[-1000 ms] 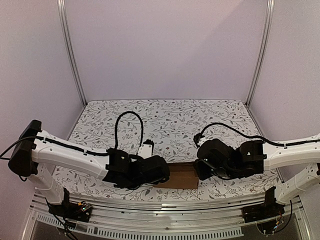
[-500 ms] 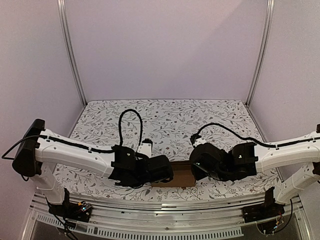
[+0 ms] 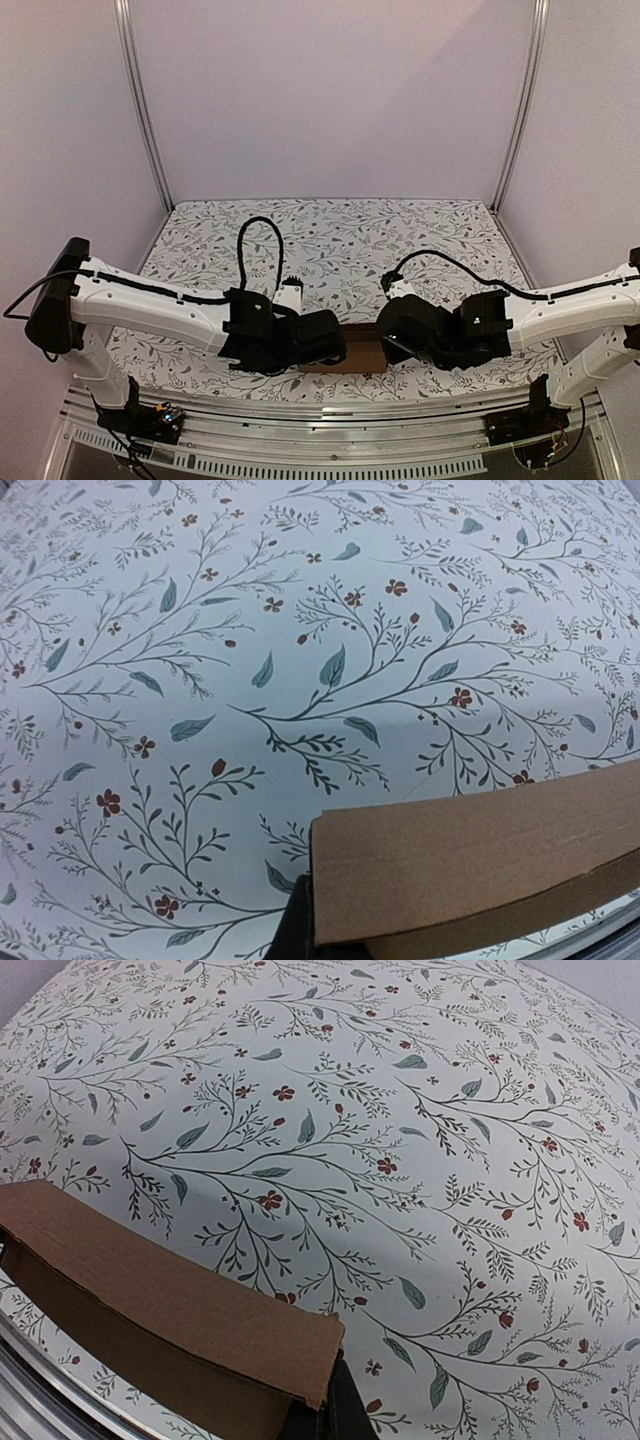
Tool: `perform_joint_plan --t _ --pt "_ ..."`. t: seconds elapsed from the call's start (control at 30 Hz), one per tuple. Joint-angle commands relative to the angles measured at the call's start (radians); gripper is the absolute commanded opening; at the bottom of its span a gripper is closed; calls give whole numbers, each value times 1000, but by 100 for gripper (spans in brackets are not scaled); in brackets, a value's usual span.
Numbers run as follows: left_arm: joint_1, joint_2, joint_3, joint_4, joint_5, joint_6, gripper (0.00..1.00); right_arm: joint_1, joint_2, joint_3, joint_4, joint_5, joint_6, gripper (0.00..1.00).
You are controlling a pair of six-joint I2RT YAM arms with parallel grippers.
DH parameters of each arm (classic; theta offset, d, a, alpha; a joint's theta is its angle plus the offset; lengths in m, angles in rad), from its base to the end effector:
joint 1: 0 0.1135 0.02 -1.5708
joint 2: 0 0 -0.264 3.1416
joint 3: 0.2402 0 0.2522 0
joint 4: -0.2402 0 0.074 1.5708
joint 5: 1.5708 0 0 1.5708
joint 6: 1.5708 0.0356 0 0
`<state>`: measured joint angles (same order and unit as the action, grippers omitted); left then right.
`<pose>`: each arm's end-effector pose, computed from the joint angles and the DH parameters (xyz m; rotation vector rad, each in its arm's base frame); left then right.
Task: Fold the paper box
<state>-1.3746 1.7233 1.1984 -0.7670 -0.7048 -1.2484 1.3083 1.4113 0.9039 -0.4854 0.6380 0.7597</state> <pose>0.0869 -0.3192 0.2064 0.0276 2.3947 -0.0990 0.0925 0.2624 0.2216 -0.4066 2.2812 0.1997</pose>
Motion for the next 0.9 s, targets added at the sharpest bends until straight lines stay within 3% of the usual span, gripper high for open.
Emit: perform_joint_plan --t 0.0,0.5,0.87 --pt "-17 24 21 -24 -12 -12 0 30 22 -19 23 35 34 0" --pt "-22 36 17 -25 7 -14 0 140 118 -29 33 176 216 0" --pt "-30 38 -27 -22 25 -47 0 173 162 -52 73 173 286 0"
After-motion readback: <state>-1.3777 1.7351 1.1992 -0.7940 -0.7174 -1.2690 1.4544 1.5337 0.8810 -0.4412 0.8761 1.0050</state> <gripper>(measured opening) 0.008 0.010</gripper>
